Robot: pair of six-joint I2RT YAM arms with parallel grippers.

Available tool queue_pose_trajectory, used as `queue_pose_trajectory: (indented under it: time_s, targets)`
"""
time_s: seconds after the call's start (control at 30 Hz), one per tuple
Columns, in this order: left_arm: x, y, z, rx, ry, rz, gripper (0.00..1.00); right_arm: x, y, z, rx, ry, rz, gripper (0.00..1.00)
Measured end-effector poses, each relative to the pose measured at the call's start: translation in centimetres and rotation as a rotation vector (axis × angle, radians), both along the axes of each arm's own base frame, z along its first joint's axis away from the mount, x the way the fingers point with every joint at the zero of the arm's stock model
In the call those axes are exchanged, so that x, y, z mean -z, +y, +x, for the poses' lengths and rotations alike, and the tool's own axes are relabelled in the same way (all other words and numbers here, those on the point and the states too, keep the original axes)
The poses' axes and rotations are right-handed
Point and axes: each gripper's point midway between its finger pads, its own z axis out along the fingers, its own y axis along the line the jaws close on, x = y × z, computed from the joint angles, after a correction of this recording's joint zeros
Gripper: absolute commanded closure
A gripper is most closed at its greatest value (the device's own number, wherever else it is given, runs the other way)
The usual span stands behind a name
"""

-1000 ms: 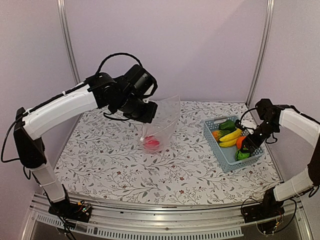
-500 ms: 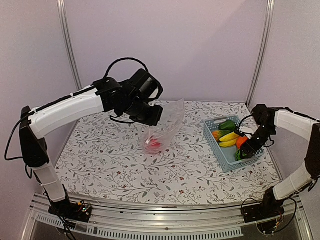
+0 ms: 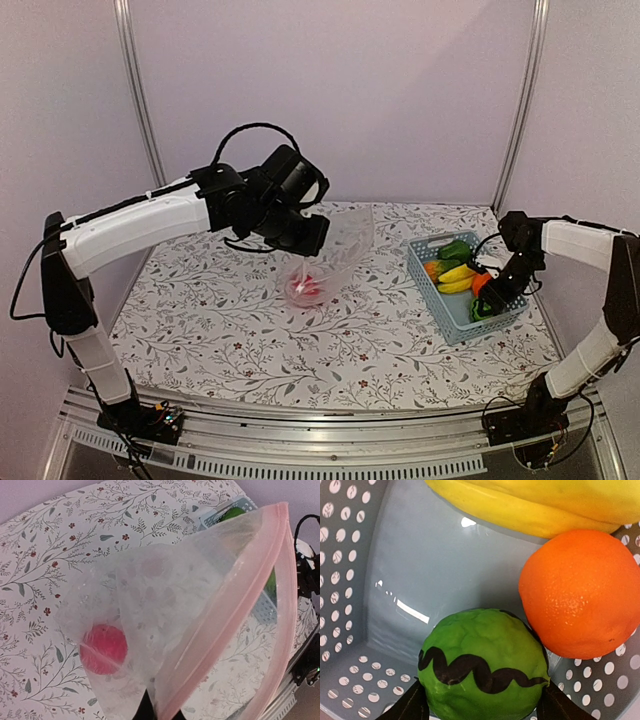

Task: Place the food in the zip-top bag and seal the zipper
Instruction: Pick up the fake fruit from the bin, then place the fake fruit in the zipper food storage bag.

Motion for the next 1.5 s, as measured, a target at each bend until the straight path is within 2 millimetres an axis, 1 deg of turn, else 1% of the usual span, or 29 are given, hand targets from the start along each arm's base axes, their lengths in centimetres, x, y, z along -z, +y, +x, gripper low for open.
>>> queue_pose_trajectory:
  time_s: [0.13,0.23,0.3,0.37,0.47,0.63,0.8,0.9,0.97,1.07,1.13,1.2,1.27,1.33,1.43,1.5]
  targets:
    - [0.2,-0.2,0.1,-0.001,-0.001,-0.010,1.00,0.0,0.1,0.2,0.006,-0.004,0.007,0.52]
    - [0.3,-0.3,0.1,-0.003,-0.003,-0.018,1.00,-0.1,0.1,0.3,0.006,-0.005,0.006,0.54]
    - [0.3,-0.4,0.1,-0.003,-0.003,-0.024,1.00,-0.6,0.2,0.3,0.006,-0.009,0.010,0.56]
    - [0.2,-0.5,0.1,-0.003,-0.003,-0.032,1.00,-1.8,0.4,0.8,0.005,-0.034,0.022,0.57]
    - [0.0,-0.7,0.2,-0.004,-0.008,-0.048,1.00,-4.8,1.1,1.9,-0.005,-0.109,0.065,0.58]
    - [-0.5,-1.1,0.5,-0.005,-0.022,-0.073,1.00,-11.9,3.7,3.8,-0.062,-0.276,0.214,0.60]
    - [-0.9,-1.5,0.7,-0.012,-0.026,-0.100,1.00,-18.9,6.4,5.0,-0.140,-0.413,0.357,0.60]
    - [-1.1,-1.8,0.7,-0.018,-0.024,-0.124,1.00,-23.0,8.5,5.1,-0.208,-0.492,0.435,0.60]
    - [-1.4,-2.1,0.8,-0.018,-0.021,-0.149,1.00,-26.1,10.4,4.8,-0.274,-0.547,0.498,0.60]
    - [-1.9,-2.6,0.8,-0.015,-0.021,-0.181,1.00,-29.3,12.9,3.8,-0.360,-0.598,0.568,0.60]
    - [-2.1,-2.9,0.8,-0.014,-0.021,-0.200,1.00,-31.0,14.9,3.2,-0.419,-0.616,0.617,0.59]
    - [-2.3,-3.1,0.8,-0.012,-0.019,-0.214,1.00,-32.0,16.6,2.7,-0.470,-0.617,0.657,0.58]
    - [-2.5,-3.3,0.9,-0.012,-0.020,-0.230,1.00,-32.6,18.4,2.3,-0.522,-0.612,0.693,0.58]
    - [-2.7,-3.5,0.9,-0.011,-0.019,-0.243,1.00,-32.9,19.7,2.0,-0.561,-0.608,0.722,0.58]
    - [-2.9,-3.7,0.8,-0.012,-0.014,-0.260,1.00,-33.6,21.7,1.4,-0.616,-0.613,0.781,0.57]
    - [-3.0,-3.9,0.9,-0.014,-0.013,-0.271,1.00,-34.4,22.6,1.1,-0.643,-0.629,0.815,0.57]
